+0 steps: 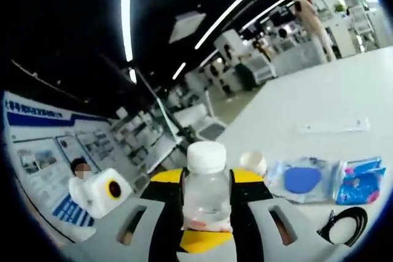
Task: Arrange the tabletop items into an orderly group along one side of the table until the central work area is clear of visible clutter.
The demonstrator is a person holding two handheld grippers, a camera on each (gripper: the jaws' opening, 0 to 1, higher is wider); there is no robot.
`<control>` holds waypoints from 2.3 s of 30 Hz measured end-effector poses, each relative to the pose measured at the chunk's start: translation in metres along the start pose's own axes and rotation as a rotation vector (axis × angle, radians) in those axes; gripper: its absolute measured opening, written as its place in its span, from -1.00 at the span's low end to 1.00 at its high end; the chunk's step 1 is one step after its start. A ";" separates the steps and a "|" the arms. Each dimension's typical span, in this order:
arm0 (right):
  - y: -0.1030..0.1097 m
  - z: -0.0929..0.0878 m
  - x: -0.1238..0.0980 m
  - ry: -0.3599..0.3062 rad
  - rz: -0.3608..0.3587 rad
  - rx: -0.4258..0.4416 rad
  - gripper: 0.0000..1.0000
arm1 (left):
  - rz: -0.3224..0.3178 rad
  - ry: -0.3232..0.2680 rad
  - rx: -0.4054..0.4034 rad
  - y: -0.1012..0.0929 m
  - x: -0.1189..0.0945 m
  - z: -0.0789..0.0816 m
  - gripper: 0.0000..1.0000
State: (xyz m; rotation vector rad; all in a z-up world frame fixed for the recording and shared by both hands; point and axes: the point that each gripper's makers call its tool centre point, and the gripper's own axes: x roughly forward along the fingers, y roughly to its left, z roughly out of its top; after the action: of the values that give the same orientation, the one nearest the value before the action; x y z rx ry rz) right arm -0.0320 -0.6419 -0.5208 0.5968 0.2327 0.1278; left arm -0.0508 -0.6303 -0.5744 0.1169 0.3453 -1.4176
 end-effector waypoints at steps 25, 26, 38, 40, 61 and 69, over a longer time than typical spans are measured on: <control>0.019 -0.002 -0.007 0.041 0.055 -0.259 -0.57 | -0.034 0.083 0.263 -0.021 0.009 0.009 0.15; 0.021 -0.002 -0.008 0.043 0.061 -0.263 -0.56 | -0.024 0.084 0.259 -0.019 0.009 0.010 0.12; 0.037 -0.003 -0.007 0.094 0.176 -0.431 -0.54 | 0.058 0.047 0.206 -0.007 0.002 0.018 -0.16; 0.038 -0.002 -0.005 0.093 0.189 -0.419 -0.53 | 0.064 0.046 0.192 -0.005 -0.001 0.019 -0.19; -0.033 -0.047 -0.081 0.085 -0.030 -0.199 -0.44 | 0.302 0.063 0.081 0.142 -0.026 0.009 -0.19; -0.079 -0.074 -0.145 0.041 -0.233 -0.044 -0.40 | 0.370 0.076 0.050 0.200 -0.019 0.010 -0.17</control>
State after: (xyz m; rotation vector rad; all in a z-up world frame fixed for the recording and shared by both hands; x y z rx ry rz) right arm -0.1866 -0.6941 -0.5991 0.5193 0.3369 -0.0796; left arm 0.1443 -0.5835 -0.5840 0.2626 0.3321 -1.0575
